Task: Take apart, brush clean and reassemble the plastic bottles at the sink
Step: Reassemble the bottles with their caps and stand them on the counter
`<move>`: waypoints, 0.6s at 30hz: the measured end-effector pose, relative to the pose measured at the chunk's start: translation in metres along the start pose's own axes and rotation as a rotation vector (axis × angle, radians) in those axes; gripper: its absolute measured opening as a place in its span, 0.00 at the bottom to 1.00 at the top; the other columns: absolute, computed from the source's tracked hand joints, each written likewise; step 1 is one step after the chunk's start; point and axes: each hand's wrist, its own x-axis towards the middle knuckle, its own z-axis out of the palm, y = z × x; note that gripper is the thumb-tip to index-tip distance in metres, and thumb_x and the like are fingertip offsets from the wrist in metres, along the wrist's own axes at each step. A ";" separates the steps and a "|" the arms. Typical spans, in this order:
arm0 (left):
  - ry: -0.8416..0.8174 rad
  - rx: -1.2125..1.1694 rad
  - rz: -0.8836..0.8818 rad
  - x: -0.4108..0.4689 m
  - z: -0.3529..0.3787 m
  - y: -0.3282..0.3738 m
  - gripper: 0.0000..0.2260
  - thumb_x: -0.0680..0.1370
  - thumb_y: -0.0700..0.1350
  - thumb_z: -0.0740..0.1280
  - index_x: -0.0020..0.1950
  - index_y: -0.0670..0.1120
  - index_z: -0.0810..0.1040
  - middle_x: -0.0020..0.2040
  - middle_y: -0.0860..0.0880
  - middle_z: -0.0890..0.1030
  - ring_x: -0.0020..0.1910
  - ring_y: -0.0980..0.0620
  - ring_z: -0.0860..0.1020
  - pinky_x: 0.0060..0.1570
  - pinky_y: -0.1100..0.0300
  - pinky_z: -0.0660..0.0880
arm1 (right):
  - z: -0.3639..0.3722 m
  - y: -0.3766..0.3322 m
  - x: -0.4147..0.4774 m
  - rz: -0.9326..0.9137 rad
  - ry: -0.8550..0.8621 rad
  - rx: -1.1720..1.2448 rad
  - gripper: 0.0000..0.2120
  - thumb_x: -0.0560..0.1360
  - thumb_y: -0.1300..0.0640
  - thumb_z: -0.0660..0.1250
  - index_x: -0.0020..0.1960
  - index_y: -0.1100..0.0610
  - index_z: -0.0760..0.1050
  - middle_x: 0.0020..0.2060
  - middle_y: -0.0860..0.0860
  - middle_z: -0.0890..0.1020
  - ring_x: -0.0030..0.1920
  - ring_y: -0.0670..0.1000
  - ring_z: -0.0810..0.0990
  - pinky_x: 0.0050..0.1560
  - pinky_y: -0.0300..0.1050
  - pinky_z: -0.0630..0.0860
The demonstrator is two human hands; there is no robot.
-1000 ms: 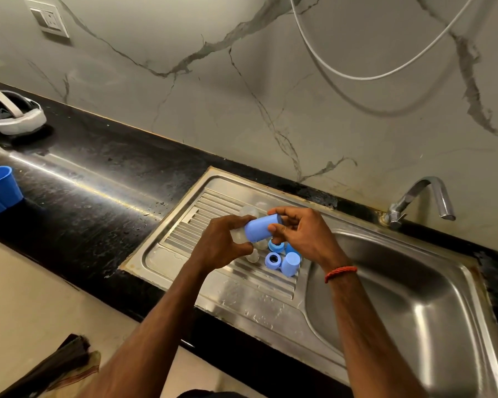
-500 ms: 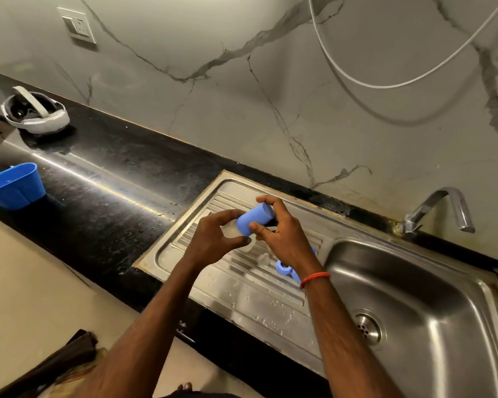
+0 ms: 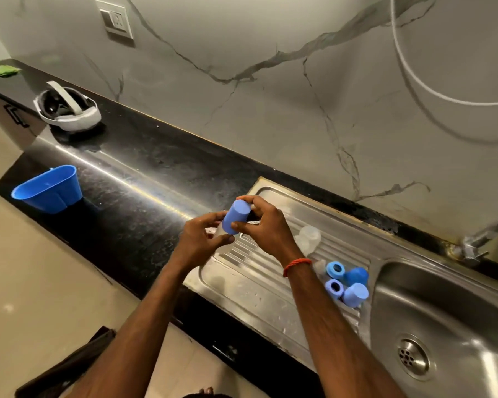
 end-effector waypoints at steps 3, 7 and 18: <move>0.026 -0.004 -0.043 0.005 -0.018 -0.018 0.25 0.71 0.40 0.79 0.66 0.52 0.80 0.56 0.57 0.83 0.54 0.66 0.80 0.48 0.71 0.77 | 0.026 0.000 0.019 -0.014 -0.022 -0.012 0.26 0.72 0.62 0.76 0.68 0.56 0.73 0.62 0.53 0.80 0.56 0.47 0.79 0.51 0.28 0.76; 0.028 0.017 -0.093 0.010 -0.037 -0.041 0.25 0.73 0.39 0.78 0.68 0.49 0.78 0.59 0.55 0.82 0.55 0.60 0.80 0.54 0.64 0.76 | 0.058 0.003 0.037 0.007 -0.036 -0.018 0.28 0.72 0.62 0.76 0.69 0.55 0.72 0.63 0.54 0.79 0.57 0.48 0.79 0.57 0.42 0.79; 0.021 0.085 -0.161 0.017 -0.050 -0.077 0.24 0.73 0.38 0.77 0.68 0.48 0.79 0.59 0.50 0.83 0.56 0.54 0.79 0.51 0.72 0.70 | 0.103 0.012 0.056 0.036 -0.034 -0.082 0.24 0.68 0.63 0.79 0.63 0.55 0.77 0.55 0.53 0.84 0.52 0.48 0.81 0.54 0.44 0.80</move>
